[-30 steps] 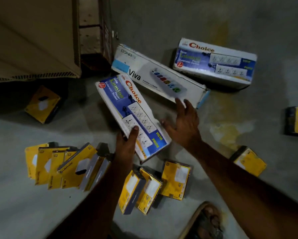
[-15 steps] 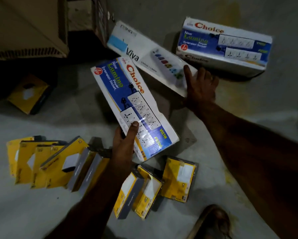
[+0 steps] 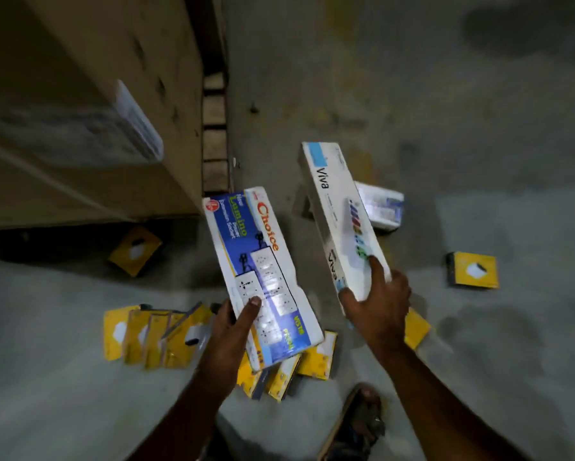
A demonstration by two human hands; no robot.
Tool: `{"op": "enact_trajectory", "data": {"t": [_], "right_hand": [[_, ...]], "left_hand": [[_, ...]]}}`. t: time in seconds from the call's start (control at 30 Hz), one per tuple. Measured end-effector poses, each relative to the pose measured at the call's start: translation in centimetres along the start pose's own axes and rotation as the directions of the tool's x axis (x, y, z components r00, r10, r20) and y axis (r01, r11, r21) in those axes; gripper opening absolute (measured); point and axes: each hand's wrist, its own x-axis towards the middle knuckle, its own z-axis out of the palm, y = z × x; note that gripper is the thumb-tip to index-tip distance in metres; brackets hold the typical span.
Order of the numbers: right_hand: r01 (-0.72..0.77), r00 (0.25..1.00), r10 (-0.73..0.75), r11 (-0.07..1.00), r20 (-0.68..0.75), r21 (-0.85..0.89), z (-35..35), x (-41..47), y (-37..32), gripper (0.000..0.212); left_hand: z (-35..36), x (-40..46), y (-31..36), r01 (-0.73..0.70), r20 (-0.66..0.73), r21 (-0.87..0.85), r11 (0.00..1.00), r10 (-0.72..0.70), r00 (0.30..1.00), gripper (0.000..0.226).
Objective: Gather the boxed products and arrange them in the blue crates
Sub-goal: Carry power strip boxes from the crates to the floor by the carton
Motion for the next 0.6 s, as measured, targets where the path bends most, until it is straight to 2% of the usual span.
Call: {"op": "enact_trajectory", "data": {"t": [0.1, 0.2, 0.33, 0.47, 0.53, 0.6], "right_hand": [[-0.054, 0.994, 0.069, 0.986, -0.087, 0.157, -8.6, -4.5, -5.0, 0.083], [-0.117, 0.983, 0.151, 0.953, -0.104, 0.281, -17.0, -8.3, -10.3, 0.079], [-0.051, 0.961, 0.134, 0.946, -0.242, 0.320, -25.2, -12.3, -15.7, 0.078], [0.015, 0.942, 0.118, 0.921, -0.314, 0.390, -30.7, -15.7, -18.9, 0.078], [0.044, 0.948, 0.122, 0.866, -0.296, 0.498, -33.0, -17.4, -19.8, 0.076], [0.050, 0.968, 0.125, 0.755, -0.218, 0.654, -34.8, -18.8, -20.2, 0.075]], "left_hand": [[0.2, -5.9, 7.7, -0.046, 0.070, -0.003, 0.999, 0.046, 0.996, 0.040], [0.5, -11.5, 15.4, -0.111, 0.139, 0.054, 0.992, 0.102, 0.985, 0.039], [1.0, -17.7, 23.1, -0.232, 0.271, 0.087, 0.969, 0.201, 0.941, 0.040], [0.9, -23.2, 27.3, -0.299, 0.321, 0.089, 0.950, 0.257, 0.912, 0.041], [0.5, -25.6, 28.5, -0.314, 0.328, 0.079, 0.946, 0.273, 0.904, 0.040], [-0.4, -28.1, 29.4, -0.351, 0.332, 0.074, 0.933, 0.309, 0.891, 0.036]]}}
